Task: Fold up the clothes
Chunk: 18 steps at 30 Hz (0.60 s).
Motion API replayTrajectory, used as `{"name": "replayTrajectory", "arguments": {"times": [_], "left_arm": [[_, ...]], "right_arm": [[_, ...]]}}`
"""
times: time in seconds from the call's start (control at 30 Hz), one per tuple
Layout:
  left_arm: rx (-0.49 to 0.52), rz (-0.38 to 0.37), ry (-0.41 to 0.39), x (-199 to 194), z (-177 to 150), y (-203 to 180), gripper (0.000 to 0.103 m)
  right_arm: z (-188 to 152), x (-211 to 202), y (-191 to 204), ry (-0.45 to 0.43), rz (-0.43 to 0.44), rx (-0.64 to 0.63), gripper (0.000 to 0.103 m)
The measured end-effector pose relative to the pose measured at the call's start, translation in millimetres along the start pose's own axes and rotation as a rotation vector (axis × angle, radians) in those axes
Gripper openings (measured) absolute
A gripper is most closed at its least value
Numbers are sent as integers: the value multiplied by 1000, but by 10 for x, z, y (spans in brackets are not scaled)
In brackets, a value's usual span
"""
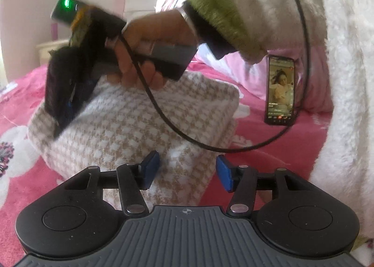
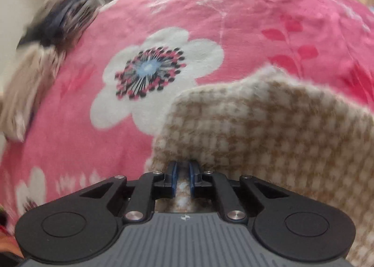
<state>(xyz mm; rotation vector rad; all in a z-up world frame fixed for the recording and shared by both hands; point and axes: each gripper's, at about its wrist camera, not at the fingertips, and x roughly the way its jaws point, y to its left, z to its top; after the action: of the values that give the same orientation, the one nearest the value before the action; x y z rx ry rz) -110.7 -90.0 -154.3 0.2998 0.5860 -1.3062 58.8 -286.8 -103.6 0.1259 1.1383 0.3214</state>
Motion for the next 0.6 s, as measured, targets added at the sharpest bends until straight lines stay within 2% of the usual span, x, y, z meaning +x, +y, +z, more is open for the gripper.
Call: {"name": "replayTrajectory", "arguments": {"times": [0.07, 0.1, 0.2, 0.27, 0.37, 0.4, 0.43, 0.5, 0.6], "left_arm": [[-72, -26, 8, -65, 49, 78, 53], [-115, -31, 7, -114, 69, 137, 53], [-247, -26, -23, -324, 99, 375, 54], [-316, -10, -35, -430, 90, 565, 54], [-386, 36, -31, -470, 63, 826, 54], [-400, 56, -24, -449, 53, 902, 54], [-415, 77, -17, -428, 44, 977, 54], [-446, 115, -1, -383, 27, 1125, 54], [-516, 144, 32, -315, -14, 1329, 54]], "right_arm": [[-32, -214, 67, -30, -18, -34, 9], [-56, -329, 70, -42, -20, -30, 14], [-129, -779, 78, -90, 10, -14, 14], [-214, -1007, 122, -87, 20, -30, 14], [-364, -909, 178, 19, -6, -57, 14], [-461, -737, 181, 62, -53, -81, 10], [-573, -560, 173, 70, -91, -111, 9], [-688, -376, 113, 29, -97, -101, 7], [-608, -468, 68, 31, -76, -35, 6]]}}
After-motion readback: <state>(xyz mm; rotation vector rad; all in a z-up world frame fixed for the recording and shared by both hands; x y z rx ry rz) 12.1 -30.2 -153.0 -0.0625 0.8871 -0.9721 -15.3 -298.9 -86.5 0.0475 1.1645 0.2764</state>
